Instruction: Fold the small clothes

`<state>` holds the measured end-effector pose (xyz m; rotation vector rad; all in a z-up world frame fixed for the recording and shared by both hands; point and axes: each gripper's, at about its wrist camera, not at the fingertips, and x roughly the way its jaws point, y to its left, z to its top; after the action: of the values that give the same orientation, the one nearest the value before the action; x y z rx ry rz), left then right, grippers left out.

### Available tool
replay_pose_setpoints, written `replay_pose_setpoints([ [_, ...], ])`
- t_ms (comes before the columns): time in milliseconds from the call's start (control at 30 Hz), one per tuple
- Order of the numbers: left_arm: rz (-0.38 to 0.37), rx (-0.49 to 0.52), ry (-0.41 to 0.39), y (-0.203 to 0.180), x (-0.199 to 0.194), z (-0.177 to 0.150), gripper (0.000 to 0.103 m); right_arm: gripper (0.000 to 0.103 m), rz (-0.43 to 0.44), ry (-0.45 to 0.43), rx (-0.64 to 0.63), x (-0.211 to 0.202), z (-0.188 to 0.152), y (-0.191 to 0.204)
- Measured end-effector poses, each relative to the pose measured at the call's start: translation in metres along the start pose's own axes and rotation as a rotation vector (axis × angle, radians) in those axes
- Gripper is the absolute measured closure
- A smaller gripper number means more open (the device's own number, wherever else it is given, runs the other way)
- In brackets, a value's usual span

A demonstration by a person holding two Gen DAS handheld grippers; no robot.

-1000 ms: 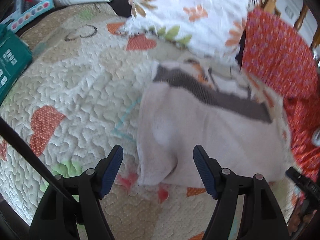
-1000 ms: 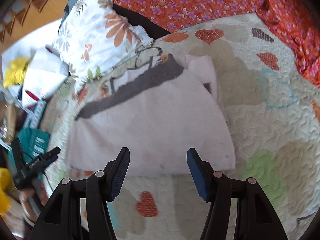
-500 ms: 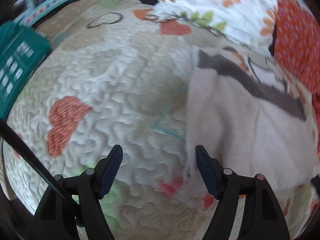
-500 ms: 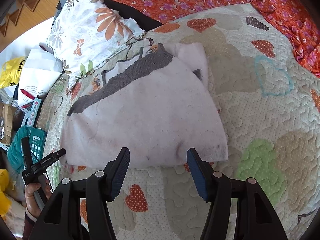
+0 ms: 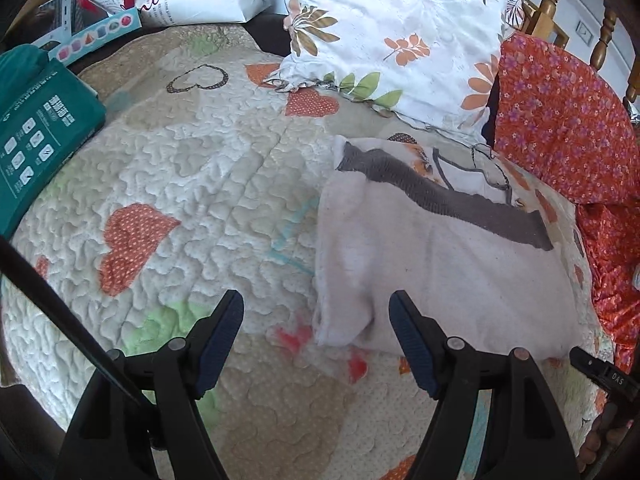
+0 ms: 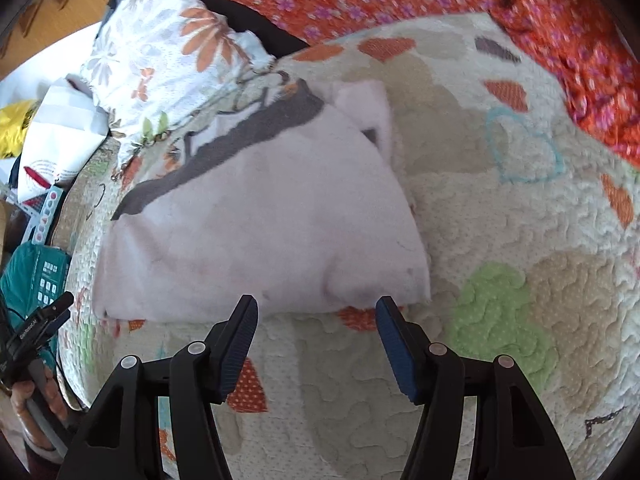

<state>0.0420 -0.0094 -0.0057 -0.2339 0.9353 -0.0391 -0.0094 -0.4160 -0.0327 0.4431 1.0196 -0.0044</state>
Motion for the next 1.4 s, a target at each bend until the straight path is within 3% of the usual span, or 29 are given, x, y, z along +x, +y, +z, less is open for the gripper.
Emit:
replay_pose_setpoints([
  [167, 0.003, -0.001, 0.003, 0.001, 0.011, 0.001, 0.029, 0.037, 0.058, 0.032, 0.074, 0.012, 0.007, -0.012],
  [333, -0.009, 0.025, 0.012, -0.010, 0.020, 0.002, 0.029, 0.037, 0.048, 0.017, 0.042, 0.014, 0.014, -0.003],
  [600, -0.029, 0.039, 0.062, -0.021, 0.032, -0.004, 0.029, 0.038, -0.100, -0.179, -0.003, 0.001, 0.038, 0.009],
  [700, -0.028, 0.026, 0.076, -0.019, 0.036, -0.005, 0.029, 0.064, -0.117, -0.207, -0.054, 0.008, 0.051, 0.017],
  [833, -0.021, 0.011, 0.082, -0.016, 0.038, -0.005, 0.029, 0.066, -0.078, -0.169, -0.089, 0.020, 0.052, 0.028],
  [1033, -0.036, 0.011, 0.092, -0.018, 0.039, -0.006, 0.029, 0.066, -0.079, 0.014, -0.083, 0.059, 0.046, 0.023],
  [1400, -0.046, -0.017, 0.091, -0.012, 0.036, -0.006, 0.029, 0.066, -0.064, -0.110, -0.018, 0.030, 0.049, 0.015],
])
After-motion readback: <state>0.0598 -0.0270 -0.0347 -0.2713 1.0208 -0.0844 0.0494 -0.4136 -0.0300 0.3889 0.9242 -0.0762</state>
